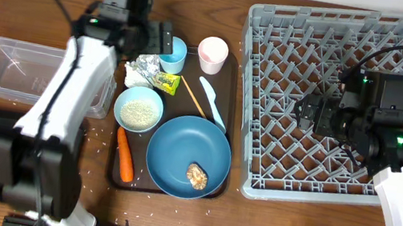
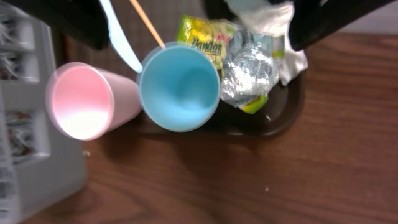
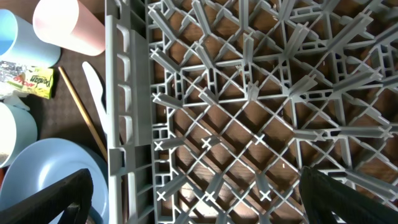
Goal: Sort waste into correct bins and load items into the dishwasher rack
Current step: 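Reach the left gripper to the light-blue cup and grasp it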
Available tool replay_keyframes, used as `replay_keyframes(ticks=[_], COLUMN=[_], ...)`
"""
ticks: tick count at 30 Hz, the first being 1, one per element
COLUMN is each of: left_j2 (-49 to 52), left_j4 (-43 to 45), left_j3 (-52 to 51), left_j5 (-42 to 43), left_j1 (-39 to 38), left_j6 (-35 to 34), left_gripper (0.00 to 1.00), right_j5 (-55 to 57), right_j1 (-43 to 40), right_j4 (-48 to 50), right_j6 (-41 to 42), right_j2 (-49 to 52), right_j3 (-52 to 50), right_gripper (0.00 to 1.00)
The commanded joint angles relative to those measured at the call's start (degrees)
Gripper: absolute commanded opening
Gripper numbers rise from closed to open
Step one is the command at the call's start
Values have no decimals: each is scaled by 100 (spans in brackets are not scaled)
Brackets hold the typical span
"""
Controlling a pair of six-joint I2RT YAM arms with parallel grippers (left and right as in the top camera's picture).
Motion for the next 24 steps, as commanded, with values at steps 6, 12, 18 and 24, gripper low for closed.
replay_keyframes(ticks=[6,12,18,24], left_j2=[883,1213,1272,1311], left_j4=[356,546,481,170], left_j3=[109,109,98,90], left_j5=[-575,-573,-566,-566], left_j1=[-85,-85,-85,-85], left_j6=[-33,-35,-76,-101], left_gripper=[72,58,33,23], right_j5=[76,74,74,76], right_j1=[-22,-20,-20,-20], right_j4=[17,17,33,33], right_j6=[63,63,63,63], right_j2=[-11,-11,-11,-11], right_j3=[142,142,142,142], right_gripper=[99,99,98,96])
